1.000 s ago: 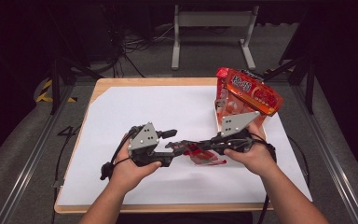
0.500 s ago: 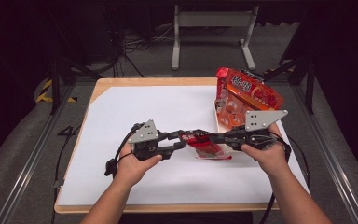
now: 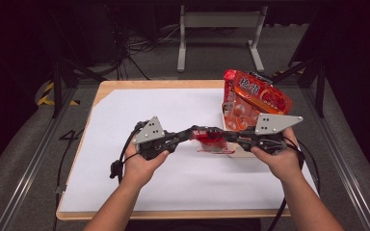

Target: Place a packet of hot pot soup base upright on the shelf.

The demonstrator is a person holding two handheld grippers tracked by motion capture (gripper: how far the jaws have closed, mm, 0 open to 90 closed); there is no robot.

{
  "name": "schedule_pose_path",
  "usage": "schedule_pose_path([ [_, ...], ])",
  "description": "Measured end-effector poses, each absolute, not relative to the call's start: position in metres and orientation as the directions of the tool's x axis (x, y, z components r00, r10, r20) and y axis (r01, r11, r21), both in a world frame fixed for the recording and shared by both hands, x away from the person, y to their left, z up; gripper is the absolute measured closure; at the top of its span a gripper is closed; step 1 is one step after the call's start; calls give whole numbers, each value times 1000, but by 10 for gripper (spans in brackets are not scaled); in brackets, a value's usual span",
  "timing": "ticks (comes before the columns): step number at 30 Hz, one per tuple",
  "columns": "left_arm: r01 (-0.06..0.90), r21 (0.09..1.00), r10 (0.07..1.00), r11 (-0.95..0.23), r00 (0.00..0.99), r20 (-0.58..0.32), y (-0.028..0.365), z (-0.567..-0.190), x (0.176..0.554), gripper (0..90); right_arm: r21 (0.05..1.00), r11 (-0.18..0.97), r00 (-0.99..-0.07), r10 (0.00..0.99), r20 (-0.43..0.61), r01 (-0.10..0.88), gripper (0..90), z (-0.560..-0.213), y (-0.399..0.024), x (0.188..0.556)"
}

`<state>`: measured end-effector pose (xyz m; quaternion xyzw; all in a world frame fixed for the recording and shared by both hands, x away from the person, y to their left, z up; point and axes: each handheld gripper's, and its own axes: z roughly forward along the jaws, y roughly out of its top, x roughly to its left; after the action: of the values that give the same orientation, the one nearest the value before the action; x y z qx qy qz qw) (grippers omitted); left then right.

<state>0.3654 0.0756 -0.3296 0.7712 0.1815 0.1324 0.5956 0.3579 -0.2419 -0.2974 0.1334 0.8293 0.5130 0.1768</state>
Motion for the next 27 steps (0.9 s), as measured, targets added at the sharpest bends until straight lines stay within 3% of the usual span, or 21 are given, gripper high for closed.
schedule_pose_path([
  [27,105,975,434,-195,901,-10,27,-308,389,900,900,427,-758,614,-221,84,897,-294,-272,361],
])
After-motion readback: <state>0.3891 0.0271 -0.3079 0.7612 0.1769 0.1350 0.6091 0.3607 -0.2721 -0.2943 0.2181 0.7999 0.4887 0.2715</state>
